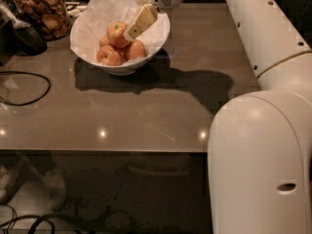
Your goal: Pick apple from white bowl
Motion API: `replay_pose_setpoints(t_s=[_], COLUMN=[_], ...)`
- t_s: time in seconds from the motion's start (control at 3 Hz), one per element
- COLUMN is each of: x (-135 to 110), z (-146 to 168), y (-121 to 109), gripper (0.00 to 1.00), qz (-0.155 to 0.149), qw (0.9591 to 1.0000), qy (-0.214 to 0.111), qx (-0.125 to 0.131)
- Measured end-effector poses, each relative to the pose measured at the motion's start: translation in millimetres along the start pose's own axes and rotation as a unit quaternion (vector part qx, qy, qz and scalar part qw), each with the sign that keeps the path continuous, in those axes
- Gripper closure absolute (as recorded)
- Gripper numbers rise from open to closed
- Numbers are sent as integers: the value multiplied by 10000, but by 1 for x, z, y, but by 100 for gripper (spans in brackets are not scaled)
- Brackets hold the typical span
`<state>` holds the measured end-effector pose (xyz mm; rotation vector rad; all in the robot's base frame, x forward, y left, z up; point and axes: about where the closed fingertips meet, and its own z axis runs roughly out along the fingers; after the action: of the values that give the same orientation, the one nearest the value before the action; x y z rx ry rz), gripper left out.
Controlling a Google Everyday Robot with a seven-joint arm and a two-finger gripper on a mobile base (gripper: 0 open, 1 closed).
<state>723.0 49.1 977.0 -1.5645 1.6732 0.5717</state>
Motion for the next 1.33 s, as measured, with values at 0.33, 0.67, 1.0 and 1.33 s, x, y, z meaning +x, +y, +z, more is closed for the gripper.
replay_pose_setpoints(t_s=[0.33,0.67,1.0,1.33], x=[3,6,10,15], z=[6,17,24,31], y=[-4,-8,-11,-13], gripper=[13,18,18,15], qz=[15,37,63,94], qw=[10000,9999,9998,9996], qy=[12,37,65,108], qx=[-49,-141,-201,-259])
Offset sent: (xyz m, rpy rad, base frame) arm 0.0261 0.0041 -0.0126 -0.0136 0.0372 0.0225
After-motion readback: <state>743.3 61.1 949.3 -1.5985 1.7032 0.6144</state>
